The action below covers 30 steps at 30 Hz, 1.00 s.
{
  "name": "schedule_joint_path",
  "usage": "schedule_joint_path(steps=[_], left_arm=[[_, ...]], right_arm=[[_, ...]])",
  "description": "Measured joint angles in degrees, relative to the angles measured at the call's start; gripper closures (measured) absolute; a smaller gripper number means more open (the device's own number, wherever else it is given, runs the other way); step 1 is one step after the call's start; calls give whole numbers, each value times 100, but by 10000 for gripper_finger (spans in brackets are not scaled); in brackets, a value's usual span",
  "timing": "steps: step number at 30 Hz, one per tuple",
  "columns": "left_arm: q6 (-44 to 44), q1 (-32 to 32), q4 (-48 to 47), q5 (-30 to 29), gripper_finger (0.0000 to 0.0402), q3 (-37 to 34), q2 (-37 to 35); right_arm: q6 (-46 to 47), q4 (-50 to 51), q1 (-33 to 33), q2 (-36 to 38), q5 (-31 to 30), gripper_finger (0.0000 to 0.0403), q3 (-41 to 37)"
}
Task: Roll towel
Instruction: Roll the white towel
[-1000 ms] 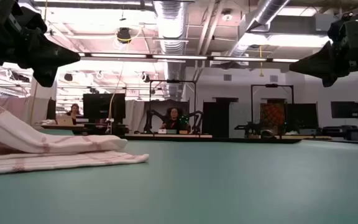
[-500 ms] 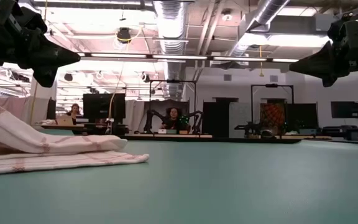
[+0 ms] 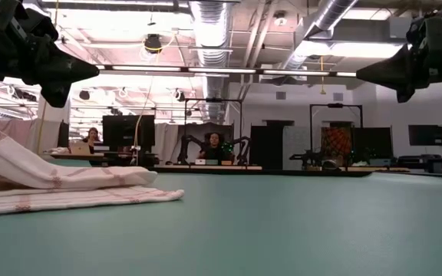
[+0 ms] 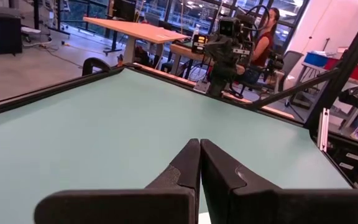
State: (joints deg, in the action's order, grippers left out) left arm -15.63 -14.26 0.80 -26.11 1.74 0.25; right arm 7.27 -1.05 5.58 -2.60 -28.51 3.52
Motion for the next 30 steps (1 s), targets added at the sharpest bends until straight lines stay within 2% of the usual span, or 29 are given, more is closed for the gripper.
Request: schedule_joint_path(steps=[4,7,11,15,20,30], left_arm=[[682,7,67,-270,401,-4,0],[805,13,175,-374,401,-11,1],[351,11,330,-368,401,-11,0],[65,11,413,-371,401,-9,0],[-86,15,391,-443,401,-9,2],[-381,17,224,-815,401,-4,2]], right_arm=[[-9,80,-7,-1,-1,368,-1],[-15,112,-5,-2,8,368,-1],[-12,97,4,-1,9,368,-1],[481,103,4,-1,12,368,-1],[517,127,4,-2,14,368,-1],[-111,155,-11,-1,8,368,-1]])
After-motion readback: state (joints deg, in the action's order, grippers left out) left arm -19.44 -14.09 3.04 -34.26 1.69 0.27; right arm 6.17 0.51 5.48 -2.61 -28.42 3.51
